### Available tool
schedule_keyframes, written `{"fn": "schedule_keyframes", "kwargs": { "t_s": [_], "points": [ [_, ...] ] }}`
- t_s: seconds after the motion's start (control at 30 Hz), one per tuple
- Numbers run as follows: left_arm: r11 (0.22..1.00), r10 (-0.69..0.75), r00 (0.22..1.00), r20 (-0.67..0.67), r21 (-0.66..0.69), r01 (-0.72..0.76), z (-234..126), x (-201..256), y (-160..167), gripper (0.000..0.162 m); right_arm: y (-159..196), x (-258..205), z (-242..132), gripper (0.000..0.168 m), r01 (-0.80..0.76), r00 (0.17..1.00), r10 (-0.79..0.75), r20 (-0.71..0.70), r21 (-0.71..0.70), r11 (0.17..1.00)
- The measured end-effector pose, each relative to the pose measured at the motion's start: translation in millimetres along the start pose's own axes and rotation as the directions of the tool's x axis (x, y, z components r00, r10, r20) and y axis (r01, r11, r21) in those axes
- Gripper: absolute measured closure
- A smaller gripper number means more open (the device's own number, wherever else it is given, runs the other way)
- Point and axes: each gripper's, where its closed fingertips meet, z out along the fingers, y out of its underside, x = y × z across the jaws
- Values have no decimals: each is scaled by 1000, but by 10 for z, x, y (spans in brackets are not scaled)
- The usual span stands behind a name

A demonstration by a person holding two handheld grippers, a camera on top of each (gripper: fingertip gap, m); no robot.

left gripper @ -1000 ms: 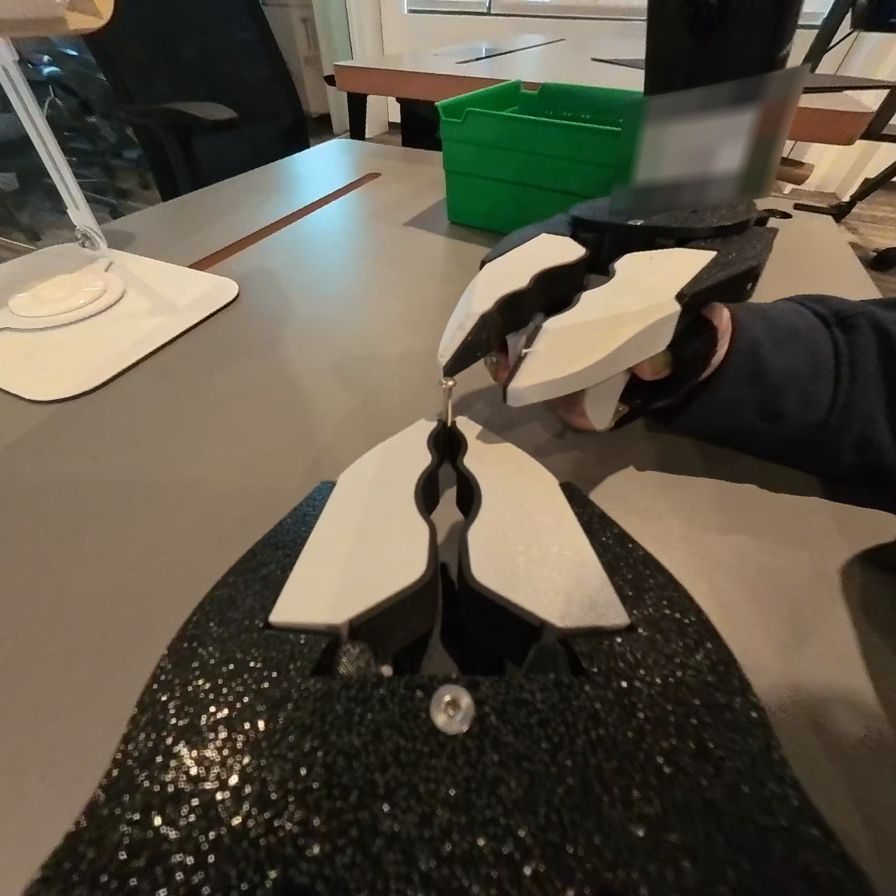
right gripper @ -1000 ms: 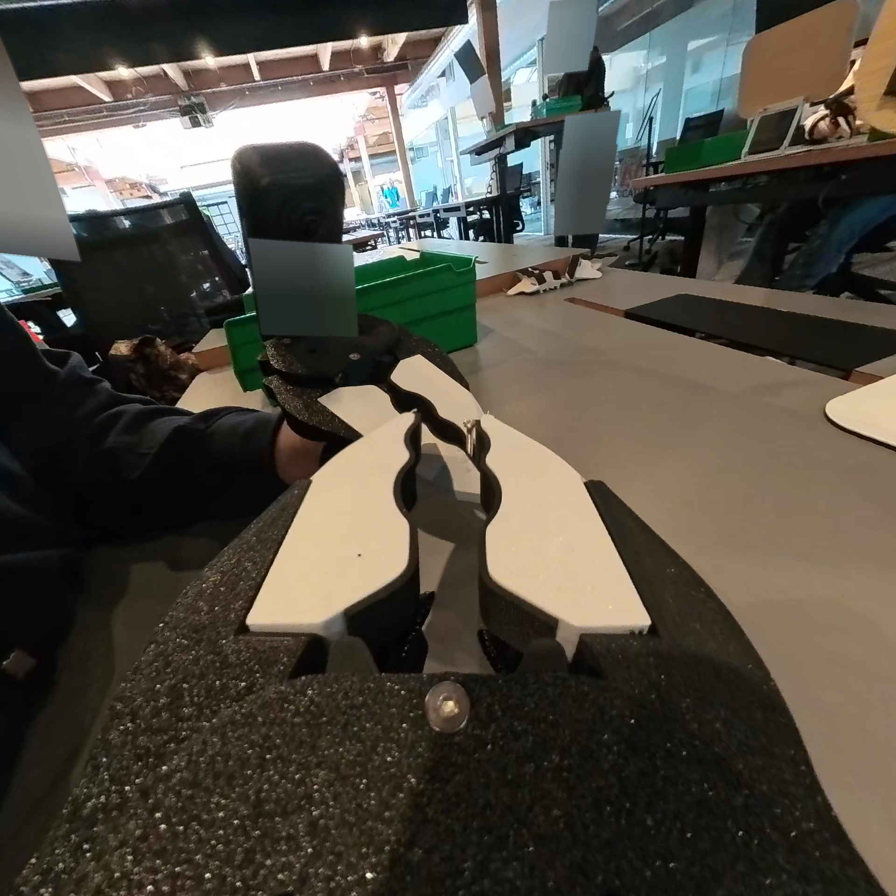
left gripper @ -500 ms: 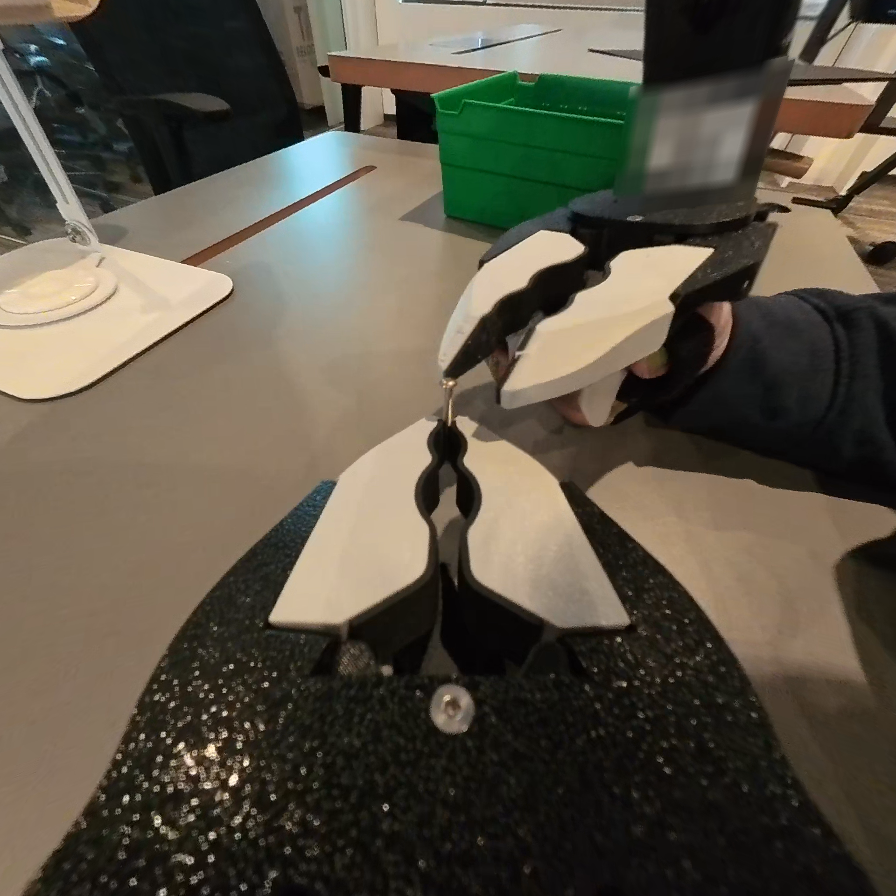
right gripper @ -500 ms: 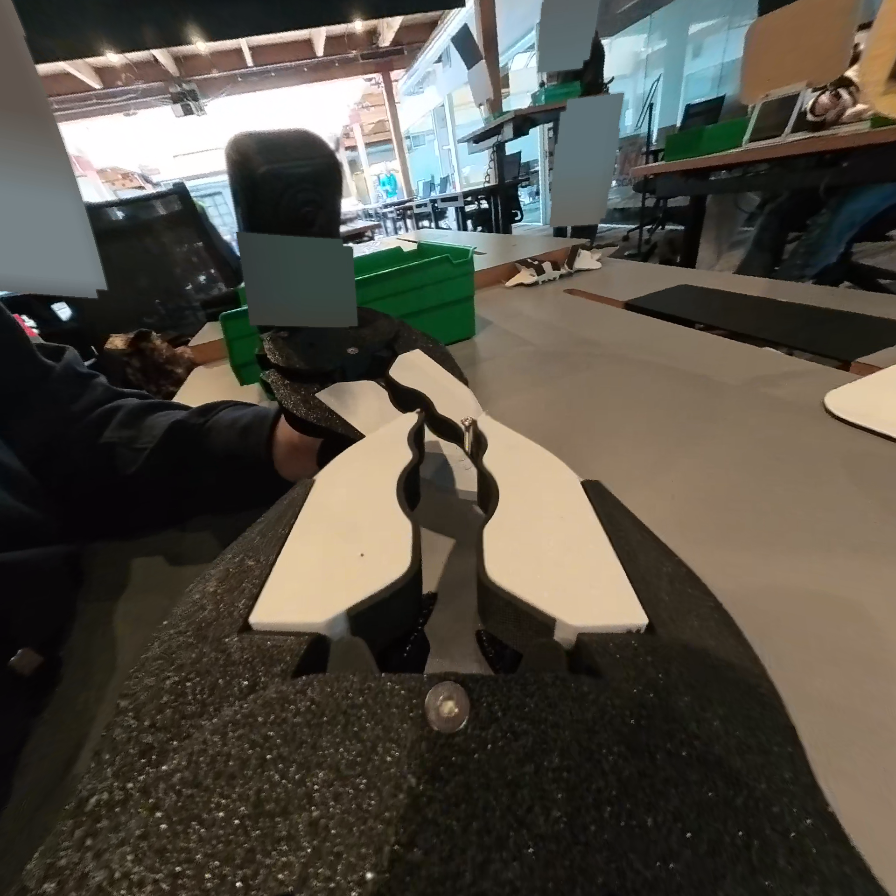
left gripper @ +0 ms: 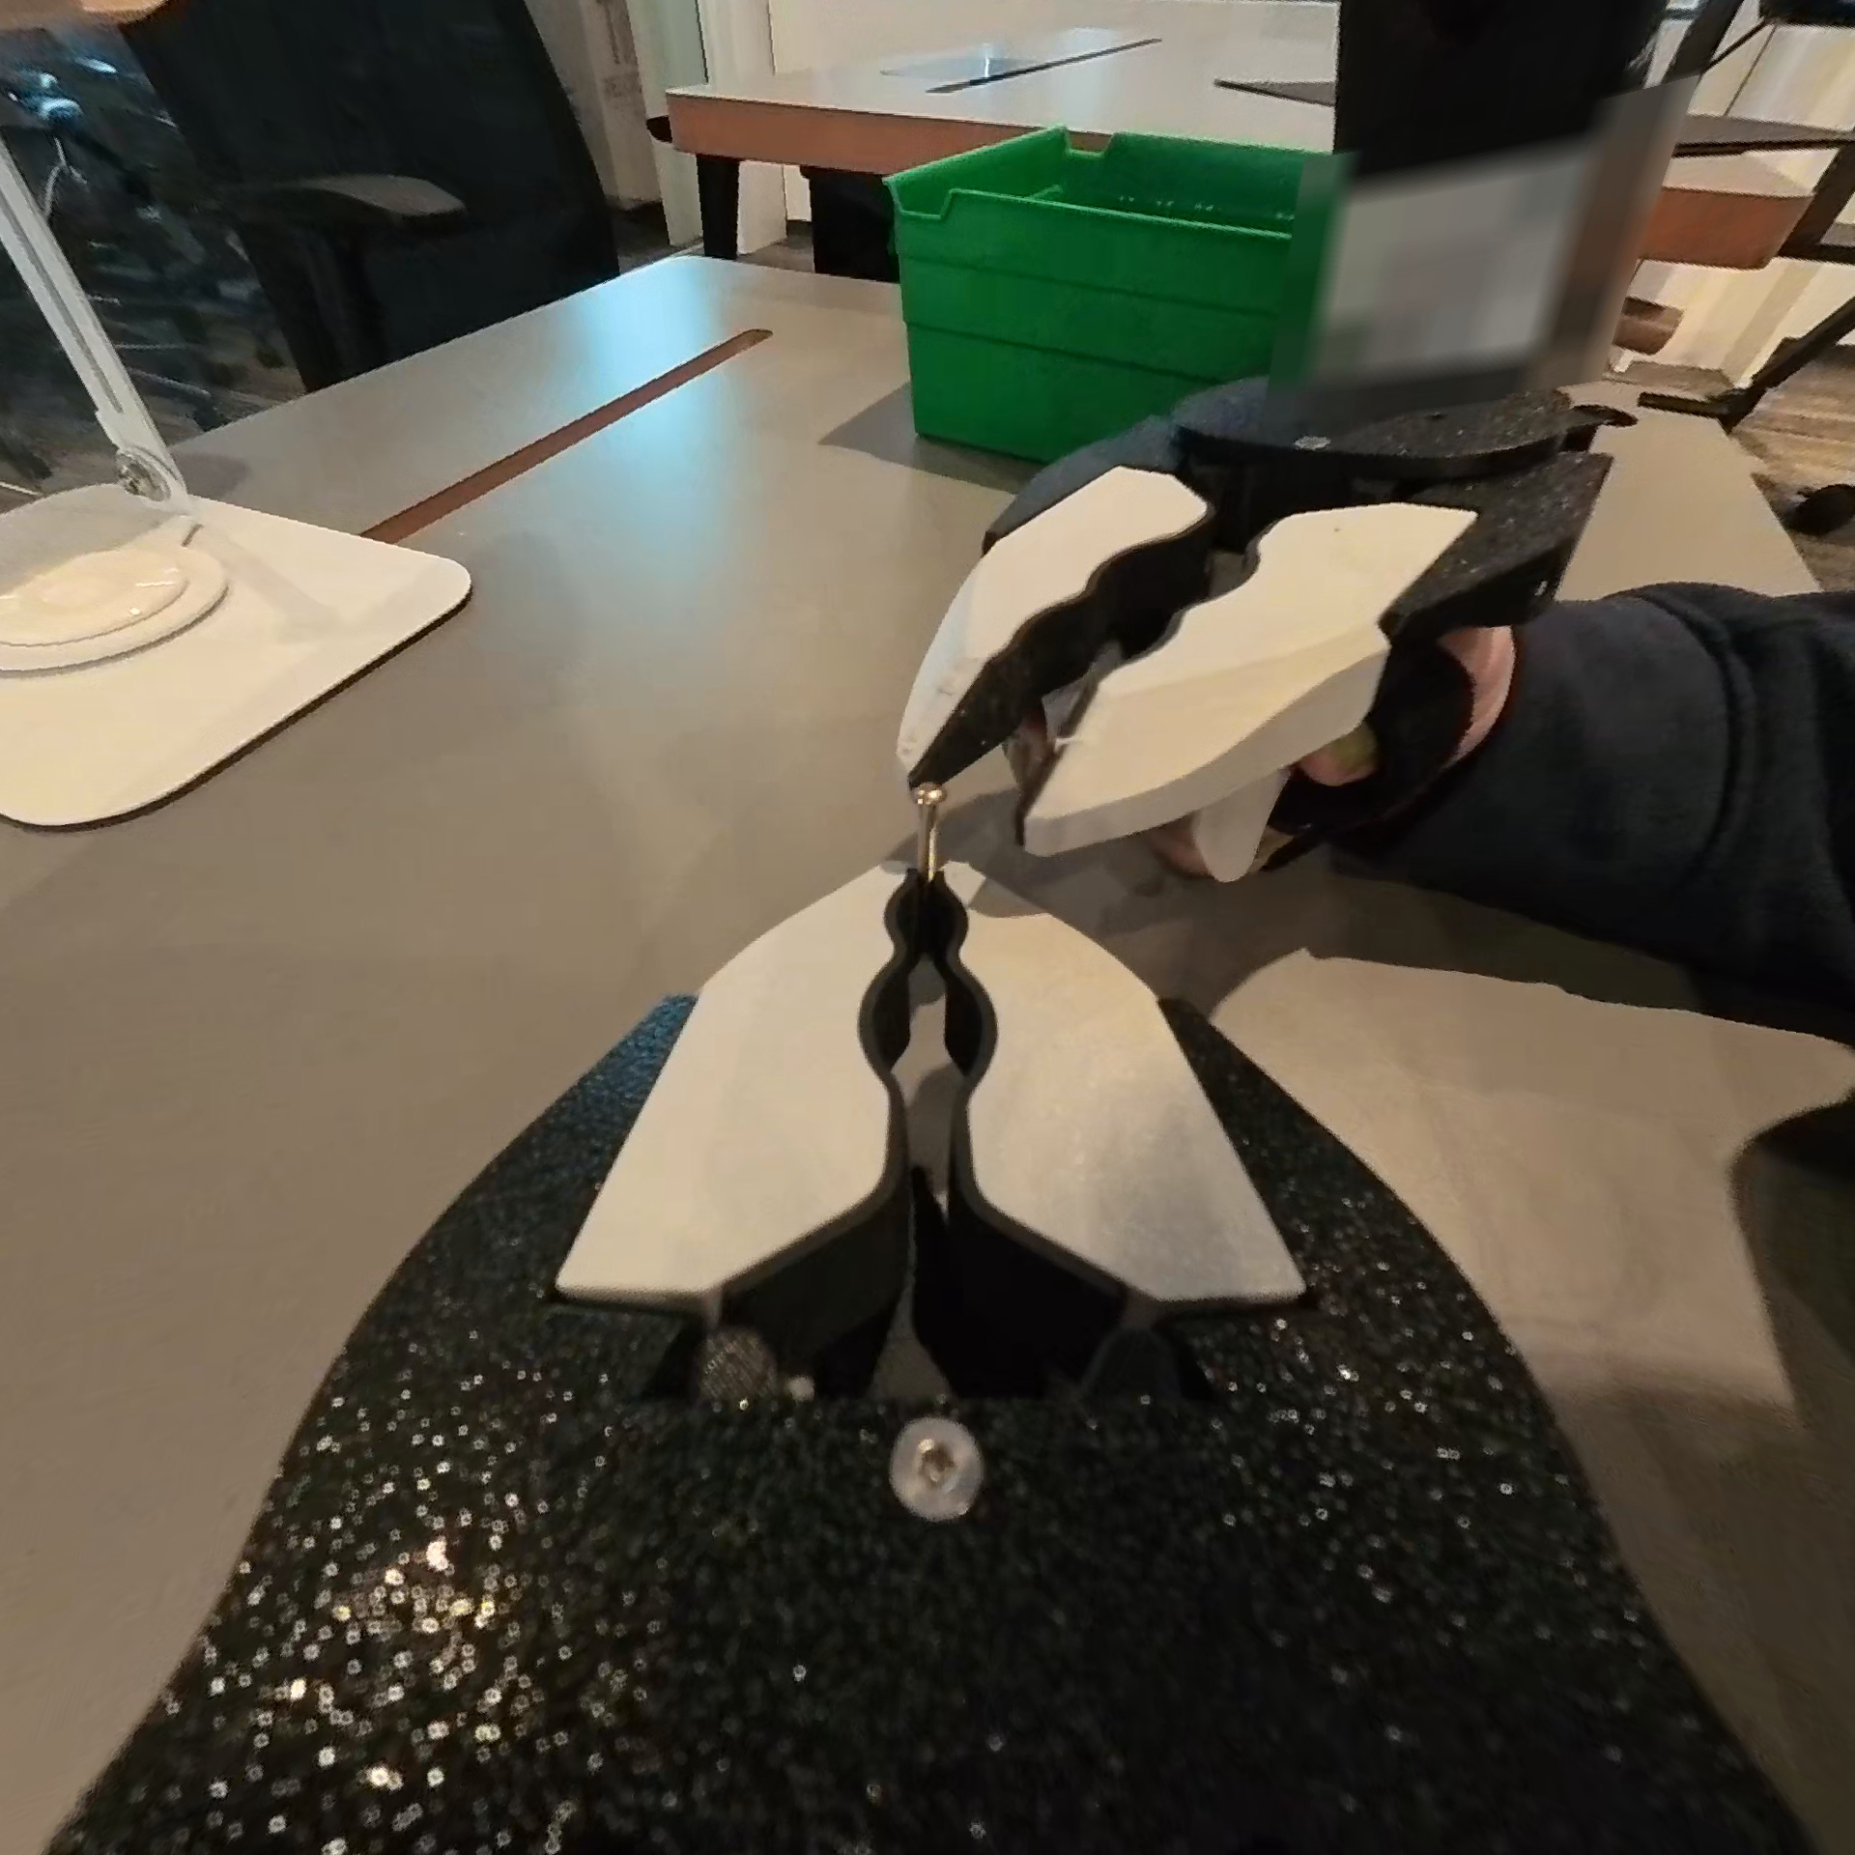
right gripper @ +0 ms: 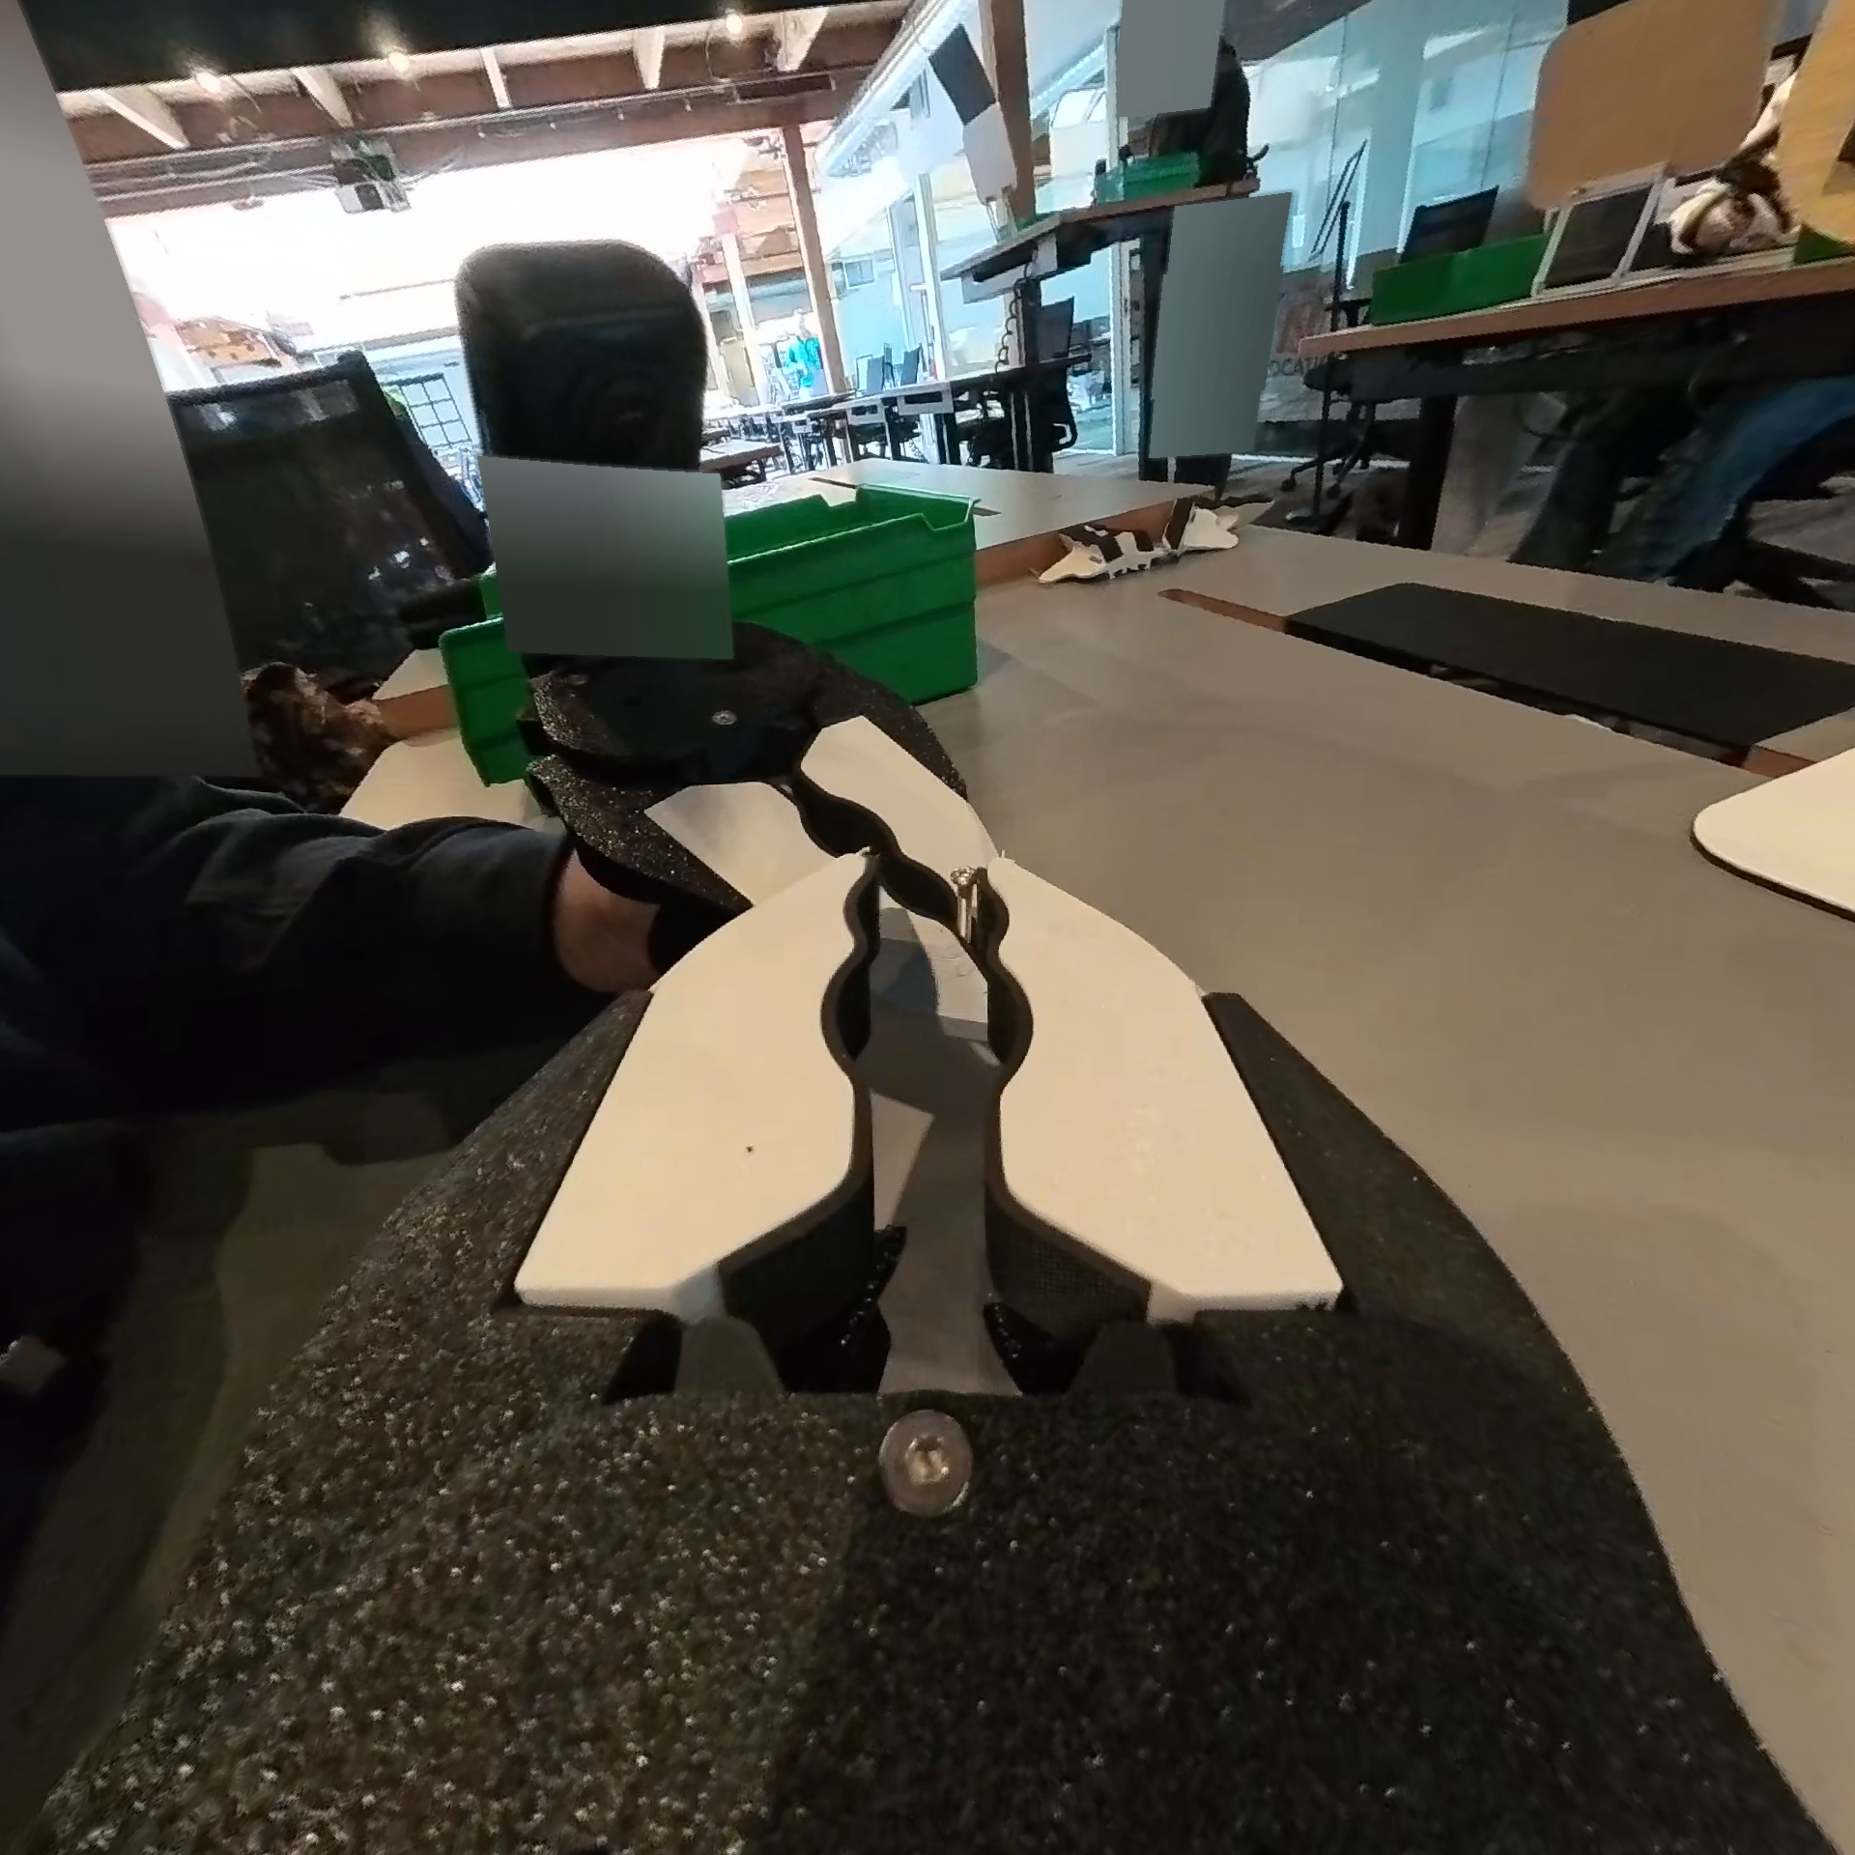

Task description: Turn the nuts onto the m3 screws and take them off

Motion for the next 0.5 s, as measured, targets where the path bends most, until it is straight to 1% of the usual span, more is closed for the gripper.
{"fn": "schedule_keyframes", "kwargs": {
  "t_s": [0.5],
  "points": [
    [1000,25,1000,-18,-15,-25,15,42,19,161,23,-33,-60,150,-5,999,6,53,-20,1000]
  ]
}}
